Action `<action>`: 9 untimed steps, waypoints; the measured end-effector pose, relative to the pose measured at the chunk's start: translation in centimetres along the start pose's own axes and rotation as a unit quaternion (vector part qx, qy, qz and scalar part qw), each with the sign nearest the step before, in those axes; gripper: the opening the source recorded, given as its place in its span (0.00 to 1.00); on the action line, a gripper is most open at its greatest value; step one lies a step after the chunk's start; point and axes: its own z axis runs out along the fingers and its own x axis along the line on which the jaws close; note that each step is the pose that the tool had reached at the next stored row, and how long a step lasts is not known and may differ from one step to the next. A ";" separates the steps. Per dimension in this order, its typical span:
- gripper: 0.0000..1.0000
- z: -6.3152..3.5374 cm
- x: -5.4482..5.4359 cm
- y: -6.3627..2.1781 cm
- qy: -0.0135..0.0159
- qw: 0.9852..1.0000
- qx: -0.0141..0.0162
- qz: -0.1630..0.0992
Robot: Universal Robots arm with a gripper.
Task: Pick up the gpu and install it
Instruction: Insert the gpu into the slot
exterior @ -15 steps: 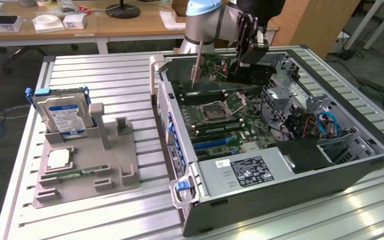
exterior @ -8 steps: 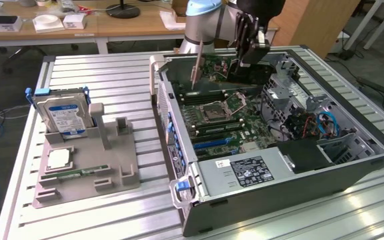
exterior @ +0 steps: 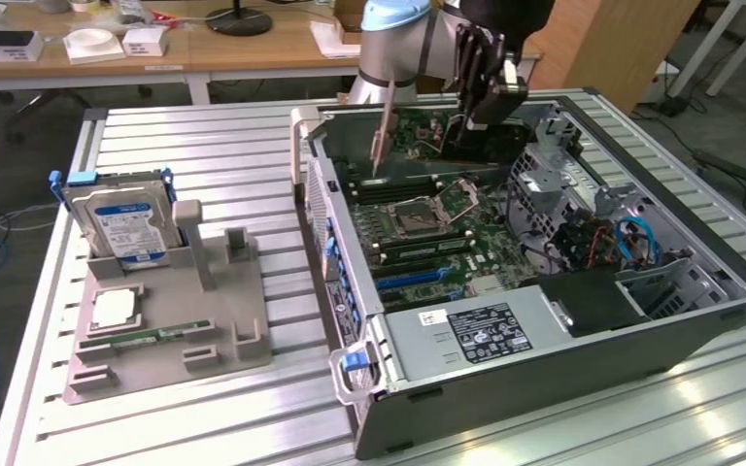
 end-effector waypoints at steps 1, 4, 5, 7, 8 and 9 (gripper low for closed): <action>0.26 0.00 0.0 0.00 0.000 1.000 0.000 -0.003; 0.26 0.00 0.0 0.00 0.000 1.000 0.000 -0.012; 0.26 0.00 0.0 0.00 0.000 1.000 0.000 -0.016; 0.26 0.00 0.0 -0.01 0.000 1.000 -0.001 -0.022; 0.26 0.00 0.0 -0.01 0.000 1.000 -0.001 -0.025; 0.26 0.00 0.0 -0.01 0.000 1.000 -0.001 -0.029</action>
